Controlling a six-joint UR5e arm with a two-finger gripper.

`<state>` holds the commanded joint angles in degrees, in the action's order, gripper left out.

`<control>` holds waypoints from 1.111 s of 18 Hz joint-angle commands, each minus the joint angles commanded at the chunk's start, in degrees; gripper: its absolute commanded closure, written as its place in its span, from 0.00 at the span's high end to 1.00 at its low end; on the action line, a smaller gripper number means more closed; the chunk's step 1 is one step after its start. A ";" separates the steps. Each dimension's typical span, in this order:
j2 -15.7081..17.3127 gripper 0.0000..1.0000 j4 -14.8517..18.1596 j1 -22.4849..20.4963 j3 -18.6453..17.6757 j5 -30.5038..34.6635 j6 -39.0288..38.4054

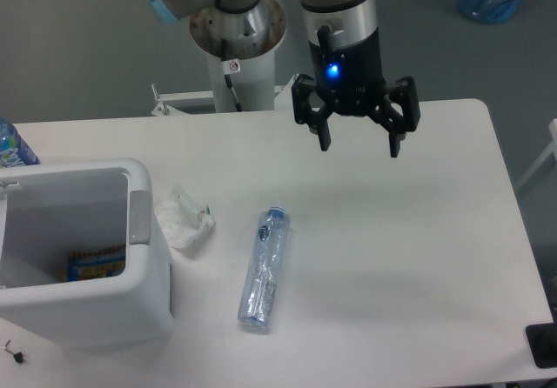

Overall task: Place the trash in the trash can
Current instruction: 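Move the gripper toward the crumpled white tissue beside the bin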

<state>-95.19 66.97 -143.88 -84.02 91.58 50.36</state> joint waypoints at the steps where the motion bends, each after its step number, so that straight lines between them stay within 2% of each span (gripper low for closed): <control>1: 0.00 1.00 -0.09 0.09 -0.17 0.00 -0.35; 13: 0.53 1.00 -0.35 1.84 -3.95 -0.35 -0.88; 17: 2.19 1.00 -0.26 1.93 -6.58 -0.79 -1.06; 20: 3.07 1.00 -0.26 1.93 -7.73 -0.79 -4.38</control>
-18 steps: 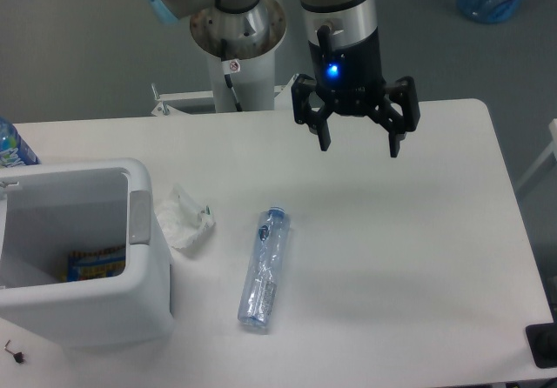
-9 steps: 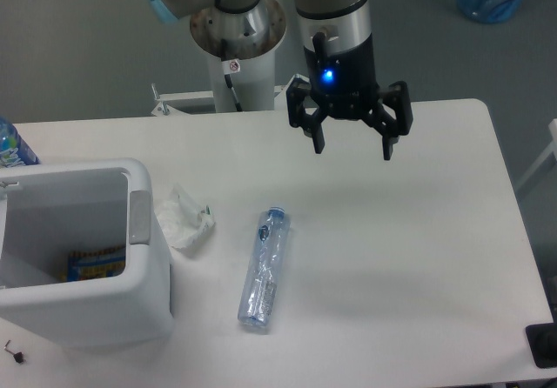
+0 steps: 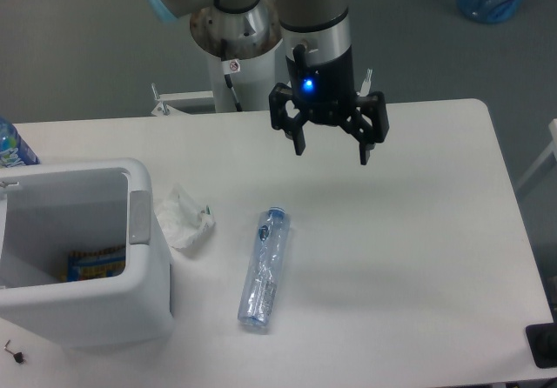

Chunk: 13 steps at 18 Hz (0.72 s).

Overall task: Place the trash in the trash can
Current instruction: 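Move the gripper toward the crumpled white tissue beside the bin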

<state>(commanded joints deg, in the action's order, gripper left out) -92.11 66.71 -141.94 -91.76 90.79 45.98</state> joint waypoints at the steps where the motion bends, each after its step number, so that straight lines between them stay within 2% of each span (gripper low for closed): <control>1: 0.09 1.00 0.00 0.00 -0.44 0.00 -1.58; 5: 0.18 1.00 0.17 1.40 -1.49 0.00 -8.00; 9: 1.40 1.00 0.18 3.16 -6.58 -0.17 -9.15; 13: 1.23 1.00 0.79 4.83 -9.31 -1.13 -12.13</control>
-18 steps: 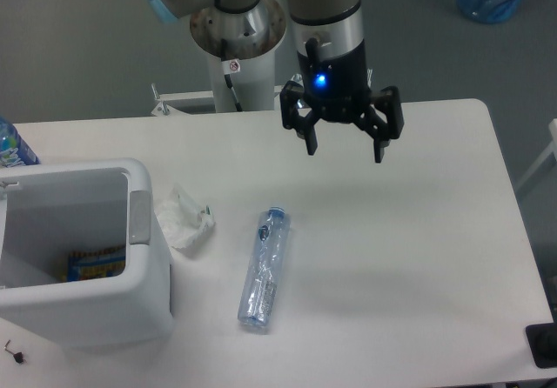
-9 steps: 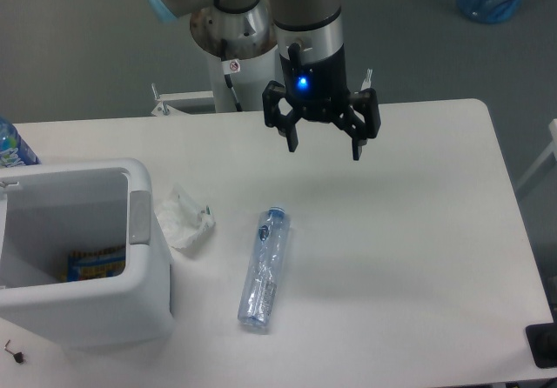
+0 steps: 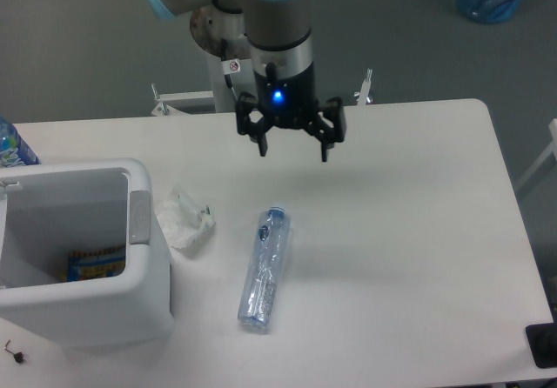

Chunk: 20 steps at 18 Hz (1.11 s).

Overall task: Place the trash in the trash can
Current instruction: 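Move the gripper toward the crumpled white tissue beside the bin, then lower the open gripper over the tissue and close on it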

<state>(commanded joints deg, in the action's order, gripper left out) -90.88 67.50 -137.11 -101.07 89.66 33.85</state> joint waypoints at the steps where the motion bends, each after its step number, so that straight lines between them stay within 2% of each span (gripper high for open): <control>1: -0.26 1.00 0.00 0.17 -0.35 -1.05 -1.50; 6: -2.63 1.00 -0.17 1.40 -3.34 -5.45 -5.98; 14: -10.45 1.00 -1.14 6.15 -3.08 -5.46 -6.25; 20: -14.14 1.00 -0.79 8.08 -2.38 -5.72 -9.07</control>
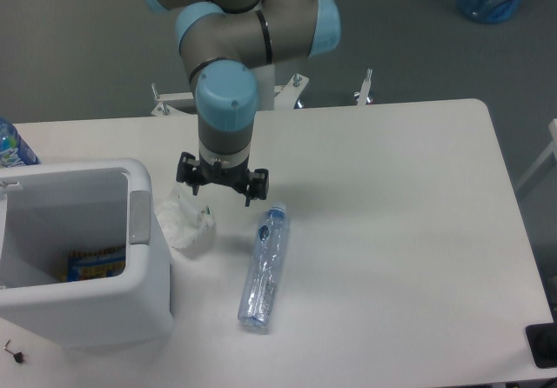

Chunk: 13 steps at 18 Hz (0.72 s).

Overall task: Place the trash in the trash can
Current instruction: 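Lower the open gripper over the tissue and close on it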

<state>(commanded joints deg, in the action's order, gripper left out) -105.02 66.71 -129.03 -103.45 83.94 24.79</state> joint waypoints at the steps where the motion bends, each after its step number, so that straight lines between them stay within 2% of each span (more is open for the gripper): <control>1: -0.70 1.00 0.00 0.27 0.09 0.00 0.00; 6: -3.43 1.00 -1.31 1.49 0.97 0.17 1.05; 9: -5.89 1.00 -6.49 2.46 0.97 0.35 1.84; 13: -6.25 1.00 -6.94 2.99 0.88 0.18 2.90</control>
<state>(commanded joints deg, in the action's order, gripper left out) -111.27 59.77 -126.04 -102.57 84.11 27.68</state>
